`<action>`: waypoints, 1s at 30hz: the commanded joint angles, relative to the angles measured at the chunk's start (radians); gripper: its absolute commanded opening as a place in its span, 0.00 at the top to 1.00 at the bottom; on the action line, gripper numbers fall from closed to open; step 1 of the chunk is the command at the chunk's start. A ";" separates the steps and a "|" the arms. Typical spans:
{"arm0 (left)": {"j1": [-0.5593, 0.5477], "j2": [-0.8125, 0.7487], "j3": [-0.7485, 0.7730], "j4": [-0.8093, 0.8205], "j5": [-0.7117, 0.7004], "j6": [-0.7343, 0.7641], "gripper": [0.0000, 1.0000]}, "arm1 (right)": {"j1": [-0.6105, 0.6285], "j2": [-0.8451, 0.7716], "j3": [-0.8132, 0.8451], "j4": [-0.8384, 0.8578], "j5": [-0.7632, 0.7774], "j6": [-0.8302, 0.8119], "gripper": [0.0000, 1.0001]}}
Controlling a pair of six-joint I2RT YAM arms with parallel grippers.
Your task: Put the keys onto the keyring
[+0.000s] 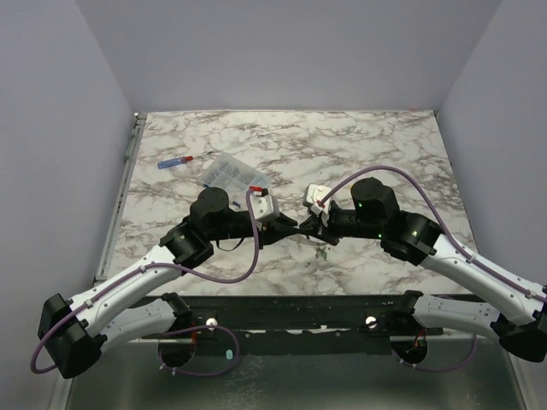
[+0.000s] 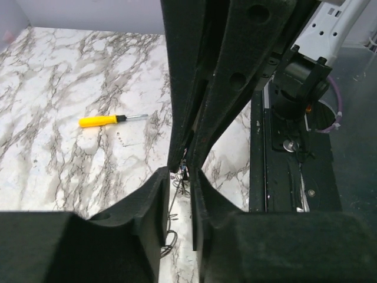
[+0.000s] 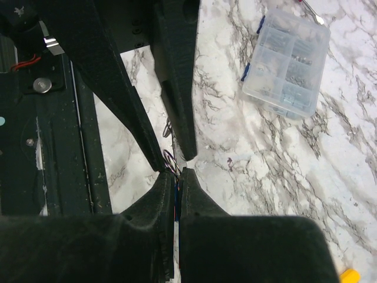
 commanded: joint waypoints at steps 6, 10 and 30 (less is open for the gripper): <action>-0.003 0.014 0.023 -0.009 -0.004 -0.032 0.69 | 0.010 -0.033 0.000 0.089 -0.028 0.010 0.99; -0.003 0.020 0.029 -0.015 -0.002 -0.039 0.74 | 0.010 -0.035 0.000 0.088 -0.027 0.009 0.99; 0.015 -0.023 0.036 -0.006 -0.084 -0.018 1.00 | 0.010 -0.057 -0.047 0.137 0.037 0.058 0.47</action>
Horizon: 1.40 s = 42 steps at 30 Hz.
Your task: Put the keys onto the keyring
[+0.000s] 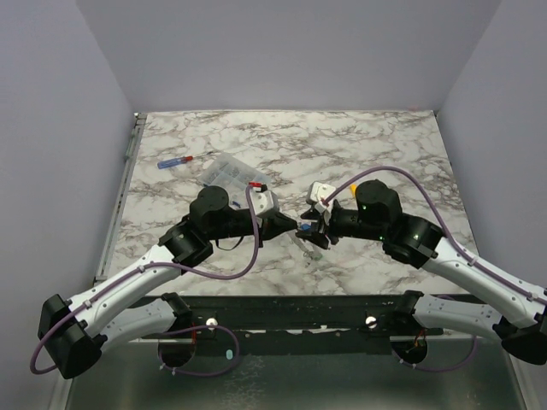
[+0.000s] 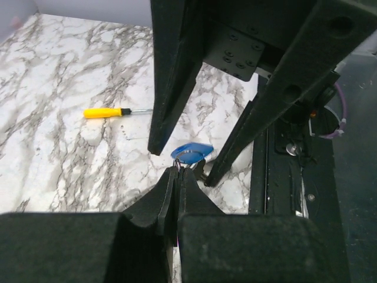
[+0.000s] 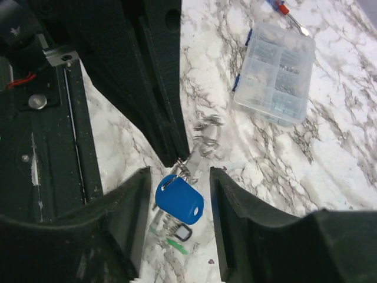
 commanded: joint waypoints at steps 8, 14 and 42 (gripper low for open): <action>0.037 -0.050 0.009 0.071 -0.141 -0.032 1.00 | 0.011 -0.162 -0.068 0.201 0.221 0.133 0.37; 0.059 -0.070 -0.012 0.152 -0.218 -0.115 1.00 | 0.011 -0.204 -0.097 0.271 0.282 0.255 0.37; 0.062 -0.068 -0.024 0.161 -0.336 -0.139 1.00 | 0.011 0.093 0.073 0.314 0.299 0.369 0.61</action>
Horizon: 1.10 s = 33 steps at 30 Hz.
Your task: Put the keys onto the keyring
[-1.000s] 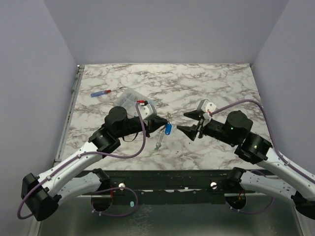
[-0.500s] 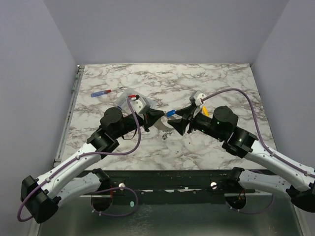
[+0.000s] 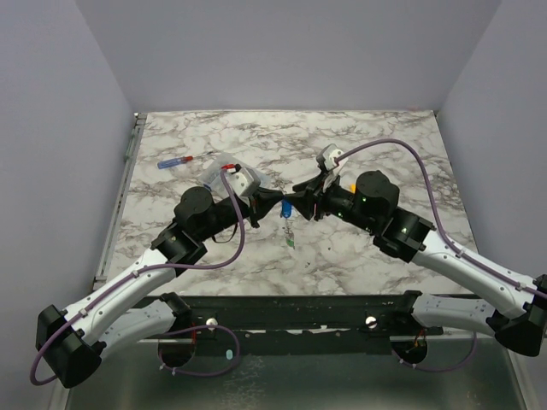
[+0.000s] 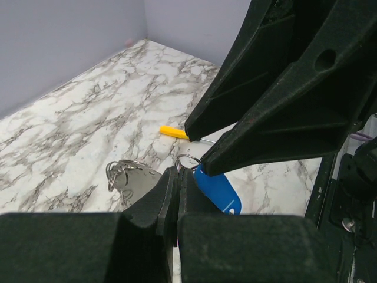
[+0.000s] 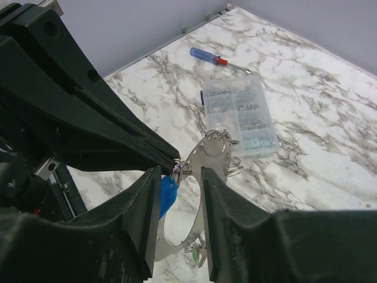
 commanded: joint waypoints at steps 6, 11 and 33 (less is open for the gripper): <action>0.004 -0.017 -0.002 0.029 -0.023 0.005 1.00 | 0.005 0.040 0.067 -0.041 0.094 0.004 0.71; 0.003 -0.017 -0.002 0.029 -0.022 0.006 1.00 | 0.005 0.048 0.072 -0.055 0.091 0.003 0.71; 0.004 -0.074 -0.040 0.104 -0.014 -0.004 1.00 | 0.005 0.058 0.076 -0.059 0.059 0.100 0.99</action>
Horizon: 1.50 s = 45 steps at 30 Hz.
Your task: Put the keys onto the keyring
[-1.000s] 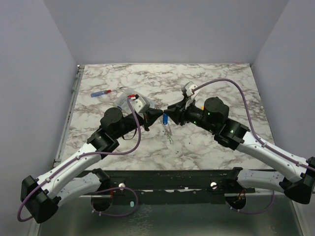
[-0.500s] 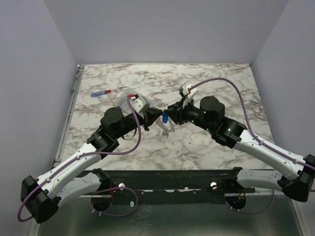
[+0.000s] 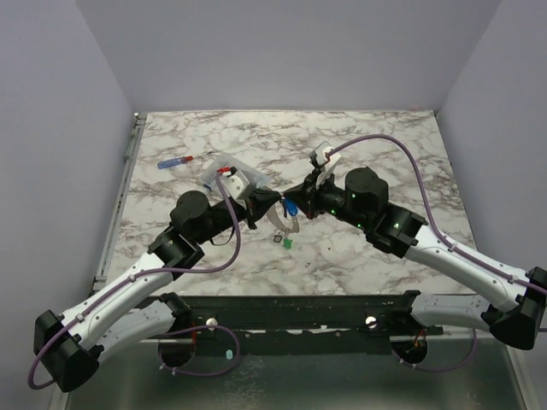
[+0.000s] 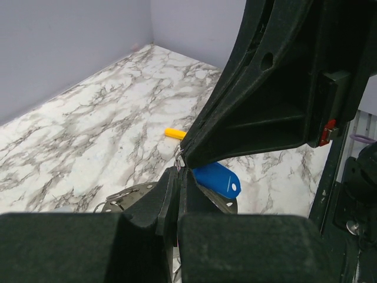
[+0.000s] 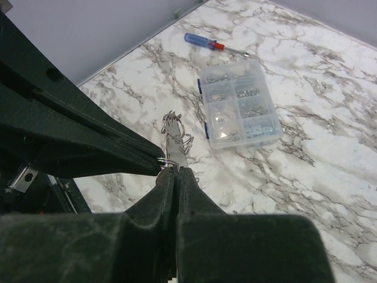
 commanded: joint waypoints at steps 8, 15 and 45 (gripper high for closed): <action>0.006 -0.087 -0.060 0.170 -0.013 -0.013 1.00 | 0.002 0.028 0.069 -0.056 0.005 0.226 0.99; 0.008 -0.116 -0.082 0.201 -0.040 -0.015 1.00 | 0.001 0.063 0.143 -0.143 0.011 0.322 0.98; 0.012 -0.168 -0.110 0.226 -0.091 0.006 1.00 | -0.016 0.097 0.227 -0.277 0.014 0.522 0.46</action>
